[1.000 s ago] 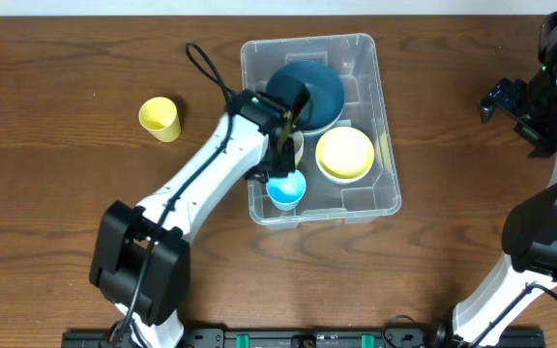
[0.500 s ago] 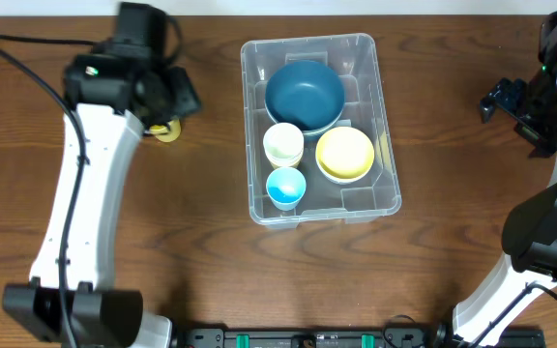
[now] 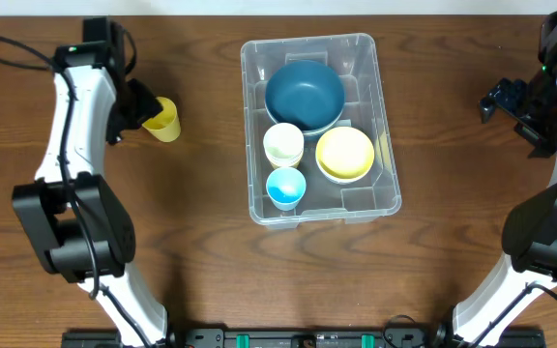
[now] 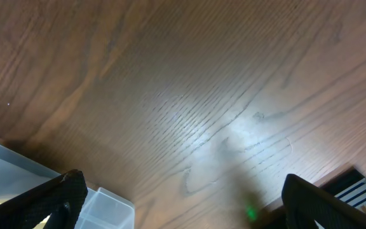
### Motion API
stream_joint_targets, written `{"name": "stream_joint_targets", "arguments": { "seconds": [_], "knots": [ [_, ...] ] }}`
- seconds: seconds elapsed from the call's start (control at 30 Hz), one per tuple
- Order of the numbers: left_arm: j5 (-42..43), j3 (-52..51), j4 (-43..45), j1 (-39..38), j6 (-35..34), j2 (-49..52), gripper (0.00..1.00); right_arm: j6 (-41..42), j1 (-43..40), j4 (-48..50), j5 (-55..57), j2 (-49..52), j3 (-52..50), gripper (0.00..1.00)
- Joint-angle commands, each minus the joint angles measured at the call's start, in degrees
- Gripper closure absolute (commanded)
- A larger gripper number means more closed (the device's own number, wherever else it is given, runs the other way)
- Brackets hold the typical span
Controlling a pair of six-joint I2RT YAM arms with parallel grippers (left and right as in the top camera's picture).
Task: Pack container
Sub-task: 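Move the left gripper to the yellow cup and grasp it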
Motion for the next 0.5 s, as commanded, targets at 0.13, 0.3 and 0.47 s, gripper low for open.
{"name": "stream_joint_targets", "arguments": {
  "seconds": [0.13,0.3,0.47],
  "knots": [
    [1.4,0.1,0.7,2.3,0.8,4.3,0.28,0.7,-0.3,0.0,0.6,-0.7,0.2,0.01],
    [1.4,0.1,2.4,1.8,3.2,5.9,0.28,0.7,-0.3,0.0,0.6,-0.7,0.2,0.01],
    [1.4,0.1,4.1,1.6,4.1,6.0,0.29,0.7,-0.3,0.0,0.6,-0.7,0.2,0.01]
  ]
}}
